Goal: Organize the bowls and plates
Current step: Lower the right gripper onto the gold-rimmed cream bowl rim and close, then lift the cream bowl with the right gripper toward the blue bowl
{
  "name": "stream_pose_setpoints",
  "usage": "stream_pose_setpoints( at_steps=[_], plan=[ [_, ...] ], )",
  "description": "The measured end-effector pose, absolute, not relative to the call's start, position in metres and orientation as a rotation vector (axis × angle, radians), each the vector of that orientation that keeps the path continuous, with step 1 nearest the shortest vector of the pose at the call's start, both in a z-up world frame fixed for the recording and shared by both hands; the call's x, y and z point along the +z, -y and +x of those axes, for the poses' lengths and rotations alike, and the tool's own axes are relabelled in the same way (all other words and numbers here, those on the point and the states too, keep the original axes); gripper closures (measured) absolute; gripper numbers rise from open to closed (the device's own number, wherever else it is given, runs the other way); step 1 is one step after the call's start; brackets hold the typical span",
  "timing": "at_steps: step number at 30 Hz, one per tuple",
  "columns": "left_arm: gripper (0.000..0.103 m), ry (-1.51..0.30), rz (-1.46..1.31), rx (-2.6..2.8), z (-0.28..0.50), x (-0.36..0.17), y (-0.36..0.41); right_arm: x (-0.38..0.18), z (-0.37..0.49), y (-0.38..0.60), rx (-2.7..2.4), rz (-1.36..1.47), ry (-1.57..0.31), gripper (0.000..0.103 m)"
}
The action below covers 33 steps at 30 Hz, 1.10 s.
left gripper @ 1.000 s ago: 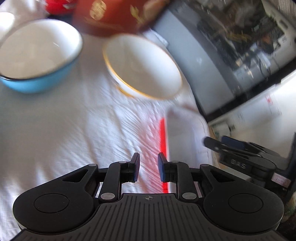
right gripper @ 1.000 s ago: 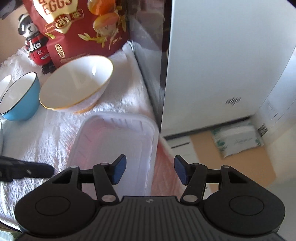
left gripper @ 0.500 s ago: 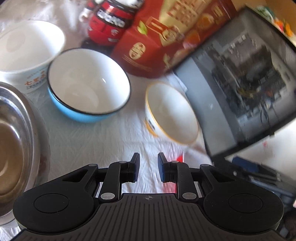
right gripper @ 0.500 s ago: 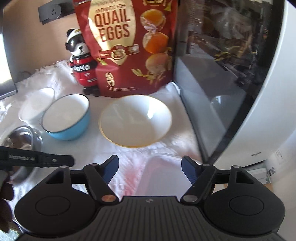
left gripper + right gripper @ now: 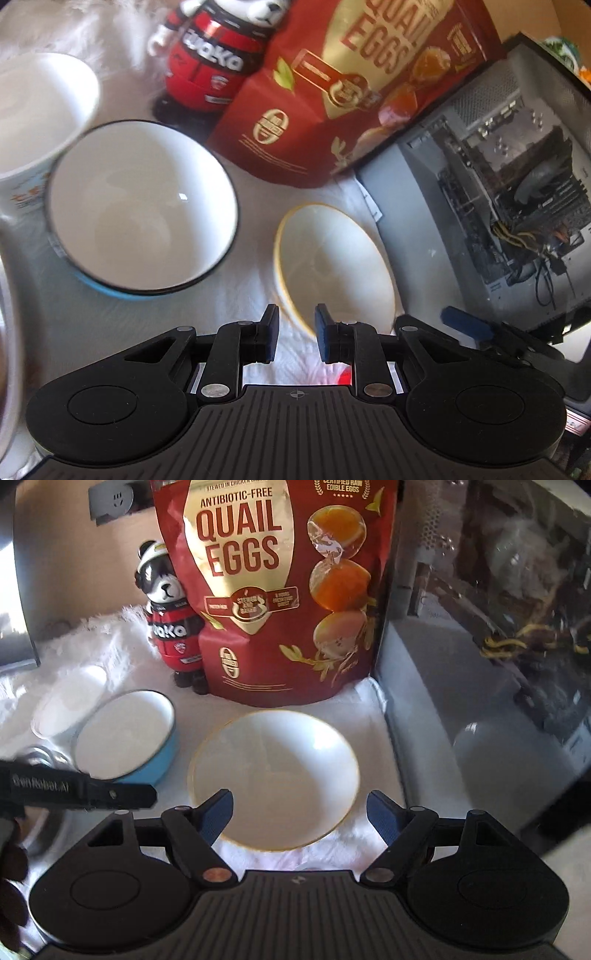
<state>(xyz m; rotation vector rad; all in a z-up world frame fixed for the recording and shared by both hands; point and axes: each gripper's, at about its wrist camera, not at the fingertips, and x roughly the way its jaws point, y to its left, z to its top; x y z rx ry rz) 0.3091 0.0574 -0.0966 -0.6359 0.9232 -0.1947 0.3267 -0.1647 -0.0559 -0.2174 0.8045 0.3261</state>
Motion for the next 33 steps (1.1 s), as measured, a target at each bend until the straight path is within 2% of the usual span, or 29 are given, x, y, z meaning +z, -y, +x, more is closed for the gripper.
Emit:
stream_pose_setpoints(
  at_steps=[7, 16, 23, 33],
  plan=[
    [0.08, -0.966, -0.621, -0.126, 0.334, -0.114, -0.041, -0.073, 0.361, 0.172, 0.347, -0.219, -0.853, 0.037],
    [0.08, -0.992, -0.647, -0.103, 0.353, -0.132, -0.042, -0.101, 0.407, 0.143, 0.276, -0.285, -0.874, 0.037],
    [0.082, -1.027, -0.697, -0.099, 0.36, -0.141, -0.05, -0.126, 0.433, 0.133, 0.272, -0.307, -0.958, 0.036],
    [0.082, -1.061, -0.696, -0.118, 0.363, -0.143, -0.047, -0.133, 0.444, 0.149, 0.337, -0.134, -1.061, 0.036]
  ],
)
